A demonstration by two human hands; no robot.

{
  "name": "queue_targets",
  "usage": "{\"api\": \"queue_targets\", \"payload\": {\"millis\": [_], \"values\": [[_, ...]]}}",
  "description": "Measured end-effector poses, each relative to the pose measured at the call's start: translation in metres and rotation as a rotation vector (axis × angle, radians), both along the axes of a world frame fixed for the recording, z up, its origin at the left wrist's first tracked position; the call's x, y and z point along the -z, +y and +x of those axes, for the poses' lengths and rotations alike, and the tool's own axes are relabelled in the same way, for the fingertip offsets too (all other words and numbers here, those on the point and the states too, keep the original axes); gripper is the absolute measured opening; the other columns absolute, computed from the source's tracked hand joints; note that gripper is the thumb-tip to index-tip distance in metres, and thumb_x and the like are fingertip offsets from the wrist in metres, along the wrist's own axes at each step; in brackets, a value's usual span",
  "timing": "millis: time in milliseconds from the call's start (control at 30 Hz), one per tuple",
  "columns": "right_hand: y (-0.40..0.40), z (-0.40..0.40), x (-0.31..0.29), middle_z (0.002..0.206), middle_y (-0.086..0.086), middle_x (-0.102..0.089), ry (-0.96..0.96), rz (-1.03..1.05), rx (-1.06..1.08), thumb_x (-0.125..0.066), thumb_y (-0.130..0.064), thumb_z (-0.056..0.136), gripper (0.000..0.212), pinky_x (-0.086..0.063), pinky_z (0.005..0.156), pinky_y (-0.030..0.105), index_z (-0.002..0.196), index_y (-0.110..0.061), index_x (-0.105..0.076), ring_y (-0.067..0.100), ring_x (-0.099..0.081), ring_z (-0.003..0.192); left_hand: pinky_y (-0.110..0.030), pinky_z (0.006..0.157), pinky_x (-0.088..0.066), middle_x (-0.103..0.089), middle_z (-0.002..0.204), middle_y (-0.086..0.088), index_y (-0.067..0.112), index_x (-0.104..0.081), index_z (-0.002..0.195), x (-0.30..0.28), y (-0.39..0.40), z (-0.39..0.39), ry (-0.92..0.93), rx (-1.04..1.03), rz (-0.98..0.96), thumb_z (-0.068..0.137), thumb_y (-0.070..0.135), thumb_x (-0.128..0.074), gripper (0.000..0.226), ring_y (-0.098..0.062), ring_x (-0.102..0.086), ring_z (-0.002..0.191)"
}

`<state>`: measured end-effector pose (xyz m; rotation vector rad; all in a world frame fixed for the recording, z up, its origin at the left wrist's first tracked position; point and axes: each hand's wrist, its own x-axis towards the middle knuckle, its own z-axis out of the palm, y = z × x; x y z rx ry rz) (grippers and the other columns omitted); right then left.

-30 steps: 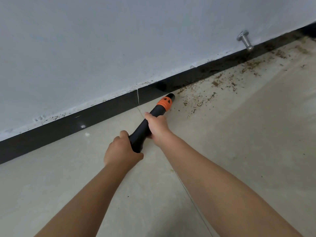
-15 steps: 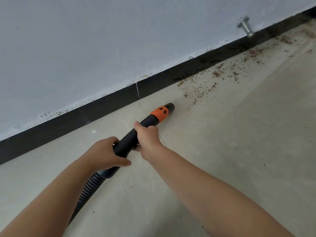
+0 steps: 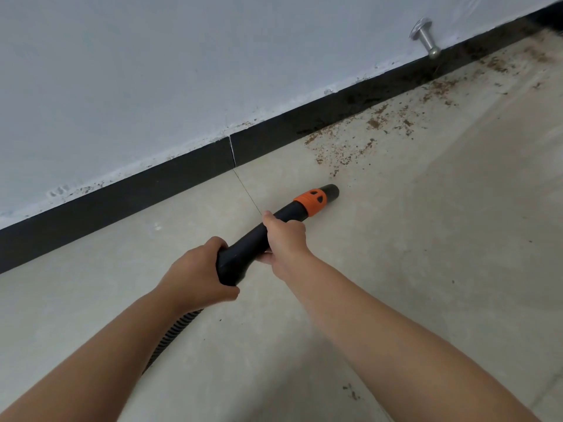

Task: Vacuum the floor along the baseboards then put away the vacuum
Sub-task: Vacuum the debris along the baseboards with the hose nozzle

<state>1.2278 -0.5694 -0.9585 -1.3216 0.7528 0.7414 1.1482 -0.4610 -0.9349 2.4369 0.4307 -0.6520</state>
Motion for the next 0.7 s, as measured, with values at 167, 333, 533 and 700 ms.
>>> {"api": "queue_targets", "payload": {"millis": [167, 333, 533, 700], "values": [[-0.012, 0.019, -0.003, 0.129, 0.011, -0.048, -0.061, -0.046, -0.038, -0.049, -0.028, 0.096, 0.051, -0.051, 0.087, 0.047, 0.137, -0.007, -0.030, 0.032, -0.051, 0.114, -0.024, 0.060, -0.045, -0.056, 0.082, 0.003, 0.018, -0.043, 0.100, 0.005, -0.024, 0.011, -0.046, -0.031, 0.036, 0.069, 0.025, -0.072, 0.042, -0.015, -0.057, 0.073], [-0.028, 0.041, 0.000, 0.126, 0.012, -0.048, -0.096, -0.131, -0.132, -0.043, -0.034, 0.098, 0.048, -0.050, 0.085, 0.048, 0.138, -0.009, -0.032, 0.034, -0.050, 0.115, -0.030, 0.061, -0.047, -0.052, 0.081, 0.002, 0.015, -0.041, 0.100, 0.016, -0.052, 0.027, -0.043, -0.064, 0.053, 0.072, 0.028, -0.069, 0.042, -0.019, -0.056, 0.074], [-0.028, 0.040, 0.002, 0.122, 0.011, -0.048, -0.081, -0.068, -0.146, -0.043, -0.034, 0.098, 0.047, -0.051, 0.083, 0.047, 0.136, -0.008, -0.032, 0.033, -0.051, 0.113, -0.032, 0.065, -0.052, -0.056, 0.086, 0.001, 0.017, -0.042, 0.101, 0.017, -0.045, 0.022, -0.071, -0.069, 0.089, 0.071, 0.031, -0.070, 0.043, -0.018, -0.058, 0.076], [-0.001, 0.034, 0.000, 0.133, 0.013, -0.045, -0.056, -0.052, -0.259, -0.044, -0.037, 0.097, 0.052, -0.053, 0.085, 0.047, 0.139, -0.010, -0.030, 0.034, -0.048, 0.119, -0.029, 0.060, -0.049, -0.057, 0.083, -0.001, 0.017, -0.042, 0.100, 0.013, -0.029, 0.003, -0.114, -0.135, 0.178, 0.073, 0.033, -0.069, 0.041, -0.017, -0.058, 0.071]]}}
